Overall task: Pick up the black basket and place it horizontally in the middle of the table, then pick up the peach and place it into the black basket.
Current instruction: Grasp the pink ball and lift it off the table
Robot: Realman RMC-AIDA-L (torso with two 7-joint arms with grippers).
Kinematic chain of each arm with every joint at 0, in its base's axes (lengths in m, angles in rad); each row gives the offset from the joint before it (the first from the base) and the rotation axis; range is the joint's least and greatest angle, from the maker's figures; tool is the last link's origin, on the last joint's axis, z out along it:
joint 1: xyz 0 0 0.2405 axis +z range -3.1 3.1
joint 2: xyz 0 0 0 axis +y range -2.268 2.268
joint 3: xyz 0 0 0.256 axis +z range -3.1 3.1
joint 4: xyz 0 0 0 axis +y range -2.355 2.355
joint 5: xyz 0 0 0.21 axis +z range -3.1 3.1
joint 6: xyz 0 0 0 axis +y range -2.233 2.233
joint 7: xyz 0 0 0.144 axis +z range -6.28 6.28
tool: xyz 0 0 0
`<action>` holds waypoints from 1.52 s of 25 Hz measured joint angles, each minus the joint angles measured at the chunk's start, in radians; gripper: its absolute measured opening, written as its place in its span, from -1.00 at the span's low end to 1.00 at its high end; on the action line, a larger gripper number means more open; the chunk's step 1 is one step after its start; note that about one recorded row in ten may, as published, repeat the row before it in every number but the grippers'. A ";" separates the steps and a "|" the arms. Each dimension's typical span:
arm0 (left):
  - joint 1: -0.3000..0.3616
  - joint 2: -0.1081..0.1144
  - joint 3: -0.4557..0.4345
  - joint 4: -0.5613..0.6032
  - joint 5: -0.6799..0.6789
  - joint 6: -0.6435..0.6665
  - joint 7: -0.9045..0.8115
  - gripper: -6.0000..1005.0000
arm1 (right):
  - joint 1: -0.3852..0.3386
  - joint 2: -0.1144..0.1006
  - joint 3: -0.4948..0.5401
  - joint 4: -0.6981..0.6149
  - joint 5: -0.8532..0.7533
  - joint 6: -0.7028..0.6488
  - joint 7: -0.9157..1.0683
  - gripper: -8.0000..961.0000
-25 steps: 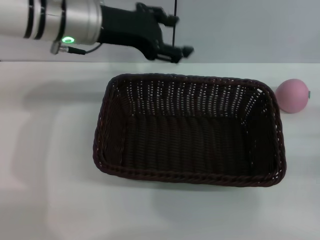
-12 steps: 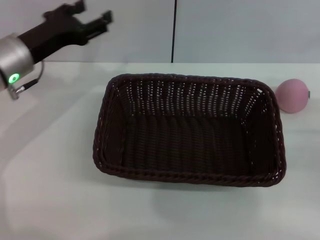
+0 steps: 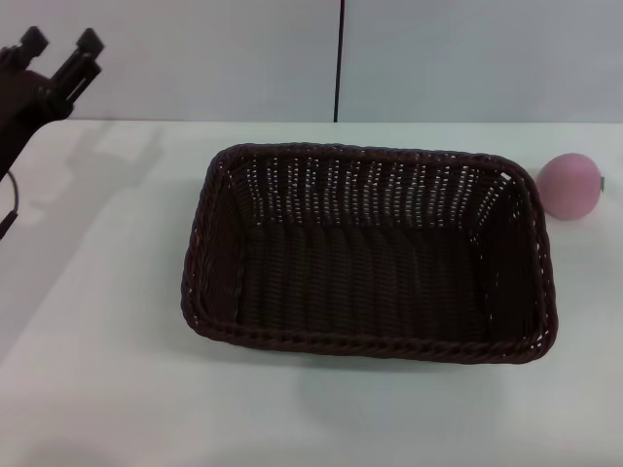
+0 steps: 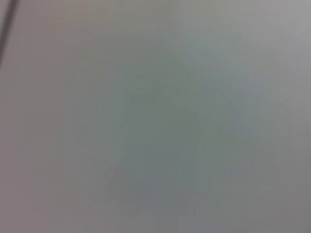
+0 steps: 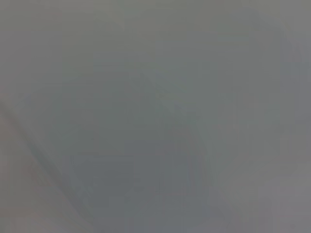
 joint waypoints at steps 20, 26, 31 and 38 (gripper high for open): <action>-0.020 -0.003 -0.003 -0.144 -0.118 0.099 0.074 0.62 | 0.219 -0.049 -0.131 -0.267 -0.541 -0.113 0.377 0.46; -0.012 0.000 -0.005 -0.152 -0.128 0.122 0.074 0.62 | 0.247 -0.049 -0.215 -0.178 -0.580 -0.038 0.383 0.46; -0.011 0.000 -0.006 -0.160 -0.128 0.130 0.073 0.62 | 0.264 -0.045 -0.249 -0.124 -0.622 0.019 0.384 0.45; -0.013 -0.001 -0.001 -0.163 -0.128 0.138 0.072 0.62 | 0.271 -0.043 -0.273 -0.068 -0.637 0.080 0.385 0.45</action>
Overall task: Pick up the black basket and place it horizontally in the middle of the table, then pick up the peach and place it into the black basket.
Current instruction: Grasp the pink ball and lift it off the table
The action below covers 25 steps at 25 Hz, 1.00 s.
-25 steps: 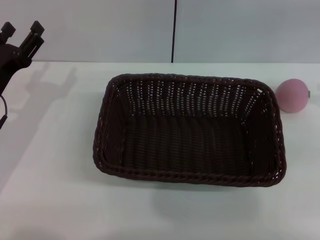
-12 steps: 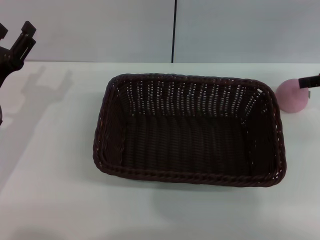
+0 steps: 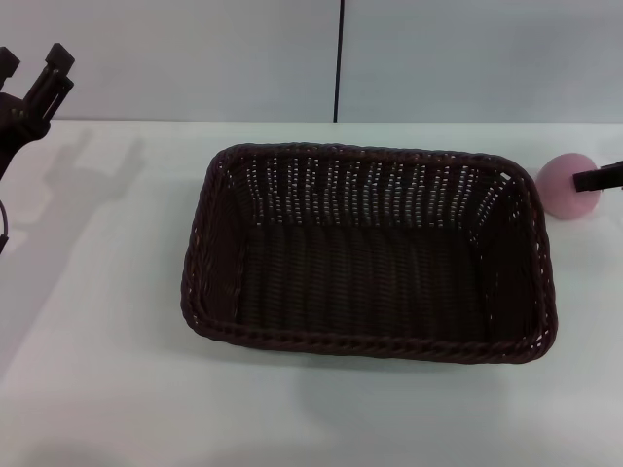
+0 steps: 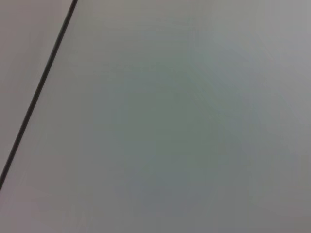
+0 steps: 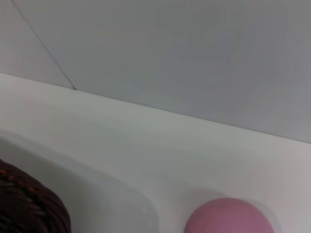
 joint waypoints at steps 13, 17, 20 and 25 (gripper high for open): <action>-0.003 0.000 0.001 0.000 0.000 0.005 -0.011 0.62 | 0.022 -0.004 -0.023 0.067 -0.001 0.073 -0.005 -0.35; -0.003 0.001 0.001 0.000 0.000 0.005 -0.011 0.62 | 0.032 -0.005 -0.032 0.093 -0.001 0.091 -0.005 -0.34; -0.003 0.001 0.000 -0.004 0.000 0.005 -0.011 0.62 | 0.033 -0.002 -0.048 0.099 -0.002 0.107 -0.006 -0.36; -0.007 0.002 -0.003 -0.014 0.000 0.005 -0.011 0.62 | 0.033 0.000 -0.054 0.099 -0.002 0.112 -0.006 -0.47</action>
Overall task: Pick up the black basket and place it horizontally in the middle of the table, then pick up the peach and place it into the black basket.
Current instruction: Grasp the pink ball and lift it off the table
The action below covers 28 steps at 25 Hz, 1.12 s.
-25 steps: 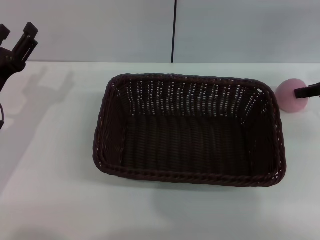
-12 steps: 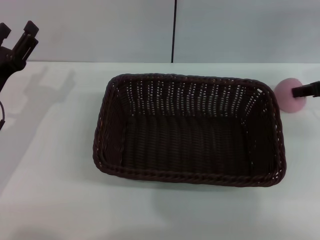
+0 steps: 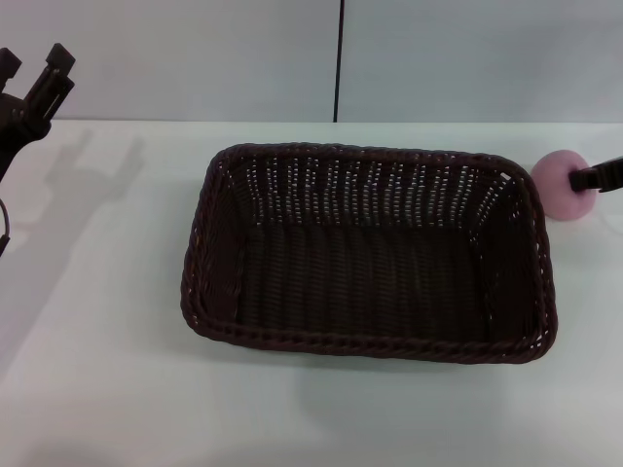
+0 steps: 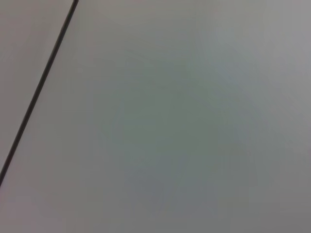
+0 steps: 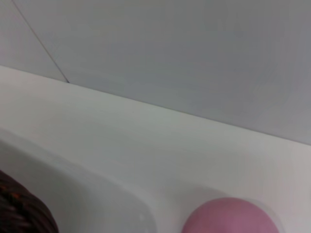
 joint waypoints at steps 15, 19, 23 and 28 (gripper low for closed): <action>0.005 0.000 0.002 -0.011 0.000 0.002 0.000 0.62 | -0.035 0.001 0.011 -0.040 0.077 -0.004 -0.002 -0.95; 0.007 0.000 0.003 -0.011 0.000 0.004 0.000 0.62 | -0.051 -0.005 0.011 -0.063 0.136 -0.024 -0.002 -0.95; 0.008 -0.001 0.003 -0.012 0.000 0.007 0.000 0.62 | -0.064 -0.001 0.012 -0.104 0.180 -0.041 -0.002 -0.95; 0.008 -0.001 -0.001 -0.025 0.000 0.018 0.000 0.62 | -0.090 0.002 0.011 -0.168 0.293 -0.092 -0.002 -0.95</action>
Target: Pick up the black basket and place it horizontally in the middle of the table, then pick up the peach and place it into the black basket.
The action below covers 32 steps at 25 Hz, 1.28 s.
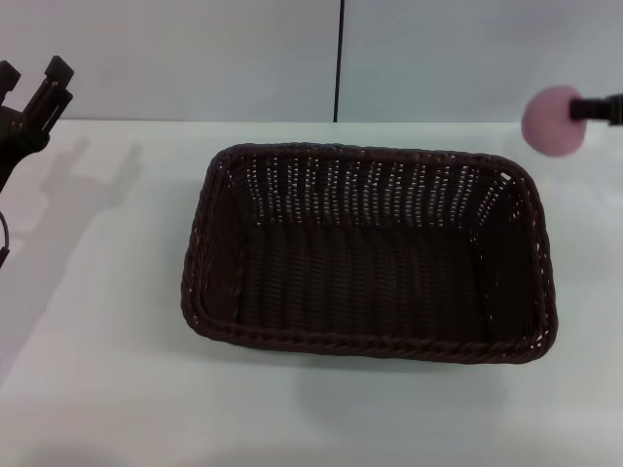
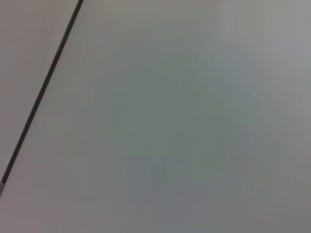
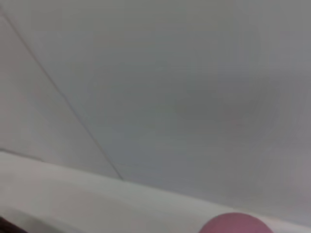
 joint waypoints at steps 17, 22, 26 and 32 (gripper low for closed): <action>-0.002 0.003 -0.006 -0.012 0.000 0.005 0.000 0.62 | 0.036 0.057 -0.174 -0.149 0.234 -0.295 -0.025 -0.92; 0.000 0.003 -0.006 -0.013 0.000 0.005 0.000 0.62 | 0.041 0.058 -0.171 -0.129 0.232 -0.295 -0.027 -0.85; 0.000 0.003 -0.005 -0.014 0.000 0.005 0.000 0.62 | 0.035 0.056 -0.167 -0.125 0.232 -0.289 -0.029 -0.80; 0.000 0.002 -0.005 -0.014 0.000 0.008 0.000 0.62 | 0.009 0.063 -0.066 -0.106 0.258 -0.263 -0.095 -0.40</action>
